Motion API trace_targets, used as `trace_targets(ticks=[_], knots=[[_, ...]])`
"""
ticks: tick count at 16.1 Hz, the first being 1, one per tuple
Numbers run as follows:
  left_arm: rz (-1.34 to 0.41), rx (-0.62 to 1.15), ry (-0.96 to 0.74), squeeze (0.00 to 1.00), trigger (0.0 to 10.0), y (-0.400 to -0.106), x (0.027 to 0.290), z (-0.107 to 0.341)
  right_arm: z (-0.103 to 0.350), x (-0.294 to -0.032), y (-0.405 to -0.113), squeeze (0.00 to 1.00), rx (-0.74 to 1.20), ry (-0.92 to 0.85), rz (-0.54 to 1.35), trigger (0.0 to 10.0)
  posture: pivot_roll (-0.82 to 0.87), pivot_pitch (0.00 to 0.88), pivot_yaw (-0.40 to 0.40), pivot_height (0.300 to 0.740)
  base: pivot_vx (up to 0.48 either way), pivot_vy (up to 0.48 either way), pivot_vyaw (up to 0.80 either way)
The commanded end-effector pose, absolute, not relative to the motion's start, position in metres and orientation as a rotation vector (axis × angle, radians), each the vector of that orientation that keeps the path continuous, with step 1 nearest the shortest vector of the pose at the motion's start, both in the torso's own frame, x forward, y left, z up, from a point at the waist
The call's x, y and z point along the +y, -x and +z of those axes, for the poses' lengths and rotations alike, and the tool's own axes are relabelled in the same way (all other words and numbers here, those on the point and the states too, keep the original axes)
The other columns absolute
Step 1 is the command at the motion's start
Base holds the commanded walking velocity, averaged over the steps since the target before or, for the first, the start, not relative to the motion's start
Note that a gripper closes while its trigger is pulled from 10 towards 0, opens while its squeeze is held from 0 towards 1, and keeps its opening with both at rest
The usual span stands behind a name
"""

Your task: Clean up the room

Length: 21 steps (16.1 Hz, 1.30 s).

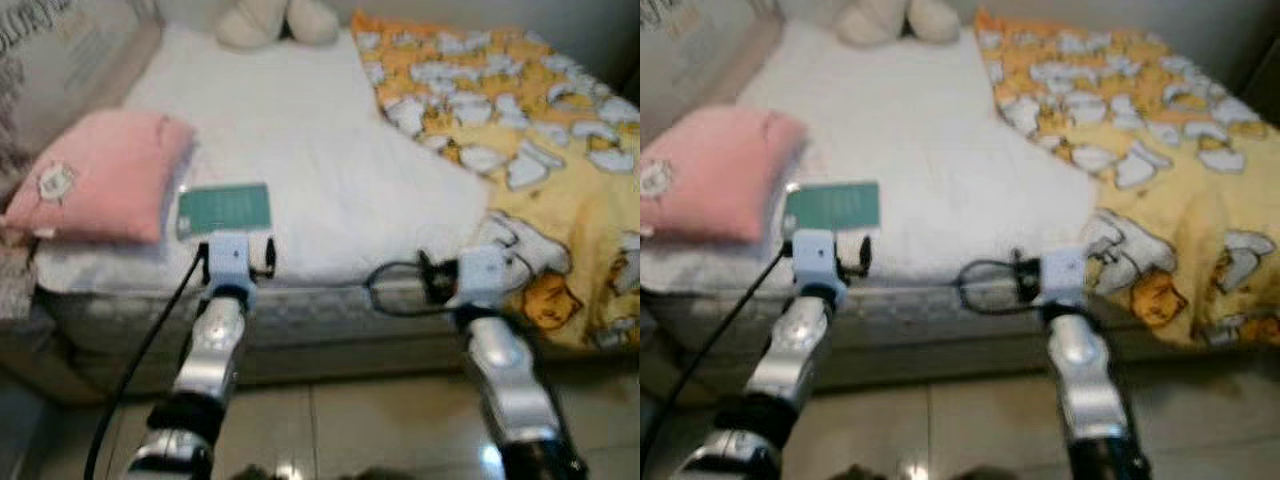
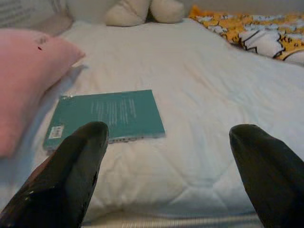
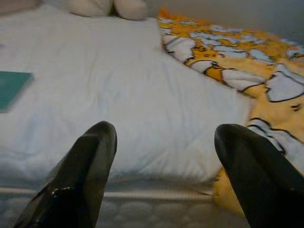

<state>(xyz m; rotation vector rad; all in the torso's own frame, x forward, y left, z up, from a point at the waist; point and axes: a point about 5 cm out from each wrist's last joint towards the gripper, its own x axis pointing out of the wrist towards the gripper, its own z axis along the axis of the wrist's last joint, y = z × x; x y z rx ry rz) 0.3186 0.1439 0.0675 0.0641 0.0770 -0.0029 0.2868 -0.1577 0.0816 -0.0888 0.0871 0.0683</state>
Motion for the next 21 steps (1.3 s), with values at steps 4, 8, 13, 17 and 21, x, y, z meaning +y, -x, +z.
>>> trace_targets(ticks=[4, 8, 13, 17, 21], knots=[[0.081, 0.133, -0.14, 0.0, 10.0, -0.321, 0.149, 0.061, 0.078, -0.164, -0.286, 0.0, 0.059, 0.145, 0.071, 10.0, -0.08, 0.0, 0.028, 0.74, 0.0, -0.461, -0.53], [0.111, 0.133, -0.13, 1.0, 10.0, -0.323, 0.148, 0.062, 0.08, -0.159, -0.291, 1.0, 0.055, 0.119, 0.081, 10.0, -0.08, 0.0, 0.022, 0.74, 0.0, 0.0, 0.0], [0.146, 0.113, -0.072, 0.0, 10.0, -0.335, 0.157, 0.073, 0.08, -0.146, -0.306, 0.0, 0.051, 0.153, 0.131, 10.0, -0.03, 0.0, -0.001, 0.74, 0.211, -0.277, 0.0], [0.217, 0.159, -0.032, 0.0, 10.0, -0.331, 0.17, 0.065, 0.077, -0.139, -0.302, 0.0, 0.047, 0.129, 0.149, 10.0, -0.02, 0.0, 0.0, 0.74, 0.459, 0.0, 0.0], [0.235, 0.165, -0.041, 0.0, 10.0, -0.329, 0.174, 0.063, 0.066, -0.138, -0.294, 0.0, 0.073, 0.131, 0.161, 10.0, -0.01, 0.0, 0.006, 0.74, 0.48, 0.0, 0.0]])
